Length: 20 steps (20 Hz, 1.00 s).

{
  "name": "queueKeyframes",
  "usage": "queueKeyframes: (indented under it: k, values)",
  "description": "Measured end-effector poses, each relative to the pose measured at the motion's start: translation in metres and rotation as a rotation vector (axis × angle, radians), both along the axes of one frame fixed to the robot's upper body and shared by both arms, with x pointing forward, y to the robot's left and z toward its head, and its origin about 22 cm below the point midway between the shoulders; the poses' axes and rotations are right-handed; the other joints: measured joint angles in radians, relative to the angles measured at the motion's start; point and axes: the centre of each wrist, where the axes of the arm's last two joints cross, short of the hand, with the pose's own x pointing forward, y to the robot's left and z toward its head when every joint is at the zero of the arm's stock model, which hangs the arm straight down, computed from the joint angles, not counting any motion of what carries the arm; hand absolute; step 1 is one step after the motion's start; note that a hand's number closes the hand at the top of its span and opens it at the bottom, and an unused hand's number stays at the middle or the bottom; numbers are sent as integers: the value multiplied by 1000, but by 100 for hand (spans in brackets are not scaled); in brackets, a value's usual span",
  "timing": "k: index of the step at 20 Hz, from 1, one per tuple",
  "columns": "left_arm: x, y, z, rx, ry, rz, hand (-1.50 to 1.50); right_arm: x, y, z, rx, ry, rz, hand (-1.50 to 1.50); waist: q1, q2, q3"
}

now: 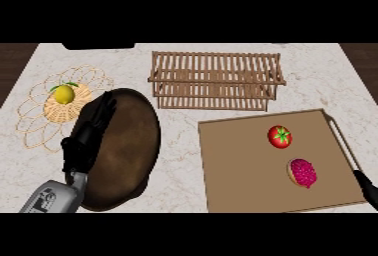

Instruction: Pick the cupcake from the tray and place it in the tiered shelf

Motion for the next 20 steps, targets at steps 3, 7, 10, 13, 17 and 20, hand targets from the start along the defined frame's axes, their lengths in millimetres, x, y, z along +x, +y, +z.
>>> queueKeyframes:
  k: [3, 7, 10, 13, 17, 20]
  values:
    - [4, -6, 0, -2, -1, -5, 0, -14, -3, 13, -17, 62, 109, -150, 10, 2, -1]
    - [6, -12, 3, -1, -2, -20, 0, -23, -3, 39, -79, 183, 208, -150, 20, 3, -2]
    - [8, -10, 4, 5, -8, -26, 0, -19, 6, 66, -106, 260, 257, -150, 27, 4, -3]
    - [8, -11, 2, 12, -8, -27, 0, -21, 12, 91, -139, 368, 297, -150, 28, 4, -4]
    - [10, -14, 2, 20, -9, -29, 0, -15, 18, 118, -207, 552, 374, -150, 37, 7, -4]
    - [9, -17, 1, 18, -8, -34, 0, -10, 26, 140, -270, 703, 413, -150, 44, 8, -5]
